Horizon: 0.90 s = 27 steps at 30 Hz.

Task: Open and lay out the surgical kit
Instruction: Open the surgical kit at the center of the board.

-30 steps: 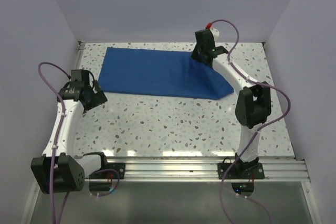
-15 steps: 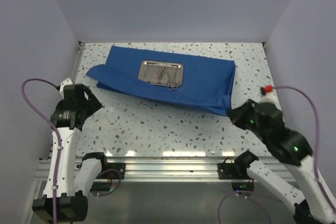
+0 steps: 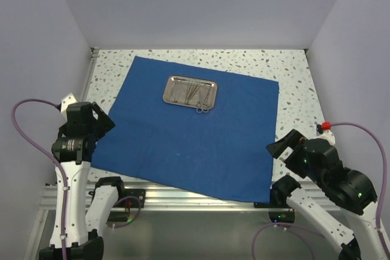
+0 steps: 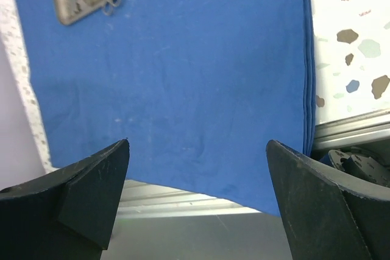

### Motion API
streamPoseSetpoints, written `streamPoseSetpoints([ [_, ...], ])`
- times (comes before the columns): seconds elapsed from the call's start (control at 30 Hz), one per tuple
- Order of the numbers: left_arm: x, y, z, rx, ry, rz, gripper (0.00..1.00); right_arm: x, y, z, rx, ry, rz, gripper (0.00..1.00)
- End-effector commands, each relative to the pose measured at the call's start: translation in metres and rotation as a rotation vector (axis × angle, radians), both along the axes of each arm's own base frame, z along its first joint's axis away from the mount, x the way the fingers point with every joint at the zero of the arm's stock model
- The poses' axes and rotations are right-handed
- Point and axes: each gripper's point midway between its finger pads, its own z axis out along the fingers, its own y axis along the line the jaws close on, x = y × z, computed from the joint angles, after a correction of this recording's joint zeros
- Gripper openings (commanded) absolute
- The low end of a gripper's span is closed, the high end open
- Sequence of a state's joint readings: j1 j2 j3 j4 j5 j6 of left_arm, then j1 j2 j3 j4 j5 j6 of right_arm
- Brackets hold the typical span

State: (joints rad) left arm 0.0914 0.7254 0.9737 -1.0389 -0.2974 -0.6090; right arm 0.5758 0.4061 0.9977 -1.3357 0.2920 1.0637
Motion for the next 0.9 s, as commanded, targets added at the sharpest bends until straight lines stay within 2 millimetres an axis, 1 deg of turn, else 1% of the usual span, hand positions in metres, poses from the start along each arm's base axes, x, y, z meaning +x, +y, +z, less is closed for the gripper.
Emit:
streamPoseSetpoints([
  [0.0,0.0,-0.003,0.012,-0.003,-0.027,-0.025,0.89,-0.037,-0.034,-0.011,-0.098,0.124,-0.055,0.98],
  [0.03,0.005,-0.003,0.012,-0.001,-0.038,-0.033,0.89,-0.035,-0.033,-0.01,-0.096,0.117,-0.059,0.98],
  [0.07,0.009,-0.005,0.005,-0.002,-0.015,-0.056,0.89,-0.028,-0.028,-0.006,-0.084,0.093,-0.048,0.98],
  [0.13,0.023,-0.007,0.005,-0.007,-0.031,-0.078,0.89,-0.016,-0.015,-0.006,-0.102,0.099,0.012,0.98],
  [0.17,0.032,-0.01,0.001,-0.021,-0.012,-0.101,0.89,-0.003,-0.001,0.001,-0.081,0.069,0.044,0.98],
  [0.2,0.042,-0.011,0.003,-0.026,-0.034,-0.11,0.88,0.002,0.01,-0.002,-0.077,0.087,0.093,0.98],
  [0.23,0.049,-0.013,0.003,-0.035,-0.038,-0.125,0.88,0.013,0.02,-0.01,-0.13,0.138,0.138,0.98],
  [0.27,0.058,-0.018,-0.006,-0.063,-0.011,-0.148,0.88,0.026,0.029,-0.01,-0.14,0.139,0.162,0.98],
  [0.3,0.066,-0.021,-0.007,-0.076,-0.012,-0.157,0.88,0.036,0.033,-0.01,-0.17,0.151,0.176,0.98],
  [0.33,0.07,-0.024,-0.011,-0.1,-0.002,-0.157,0.87,0.05,0.038,-0.022,-0.247,0.23,0.193,0.98],
  [0.37,0.075,-0.029,-0.019,-0.131,0.019,-0.178,0.87,0.061,0.042,-0.023,-0.275,0.238,0.193,0.98],
  [0.4,0.083,-0.031,-0.02,-0.137,-0.001,-0.19,0.86,0.075,0.044,-0.018,-0.304,0.235,0.179,0.99],
  [0.43,0.084,-0.032,-0.029,-0.14,0.013,-0.196,0.86,0.09,0.043,-0.024,-0.375,0.264,0.165,0.99],
  [0.47,0.087,-0.032,-0.036,-0.143,0.024,-0.196,0.86,0.106,0.047,-0.023,-0.388,0.245,0.153,0.99],
  [0.5,0.094,-0.031,-0.038,-0.135,0.009,-0.205,0.86,0.121,0.045,-0.016,-0.392,0.227,0.122,0.99],
  [0.53,0.096,-0.03,-0.042,-0.122,0.02,-0.222,0.86,0.132,0.045,-0.017,-0.399,0.222,0.122,0.99],
  [0.57,0.098,-0.031,-0.053,-0.126,0.049,-0.234,0.86,0.151,0.049,-0.025,-0.392,0.233,0.112,0.99],
  [0.6,0.102,-0.031,-0.058,-0.123,0.057,-0.245,0.86,0.165,0.035,-0.026,-0.372,0.25,0.051,0.99],
  [0.63,0.103,-0.031,-0.062,-0.115,0.078,-0.262,0.86,0.173,0.031,-0.031,-0.356,0.277,0.038,0.98],
  [0.67,0.104,-0.032,-0.071,-0.122,0.107,-0.274,0.86,0.184,0.024,-0.041,-0.366,0.313,0.013,0.99],
  [0.7,0.106,-0.032,-0.073,-0.12,0.114,-0.283,0.86,0.196,0.013,-0.039,-0.37,0.314,-0.028,0.98],
  [0.73,0.108,-0.031,-0.075,-0.11,0.122,-0.295,0.86,0.203,0.007,-0.041,-0.395,0.318,-0.033,0.98],
  [0.77,0.109,-0.03,-0.08,-0.107,0.139,-0.297,0.86,0.213,0.001,-0.051,-0.435,0.344,-0.043,0.99],
  [0.8,0.111,-0.029,-0.081,-0.1,0.141,-0.298,0.86,0.223,-0.004,-0.047,-0.443,0.338,-0.058,0.98],
  [0.87,0.115,-0.026,-0.083,-0.086,0.153,-0.3,0.86,0.237,-0.016,-0.055,-0.468,0.367,-0.066,0.99],
])
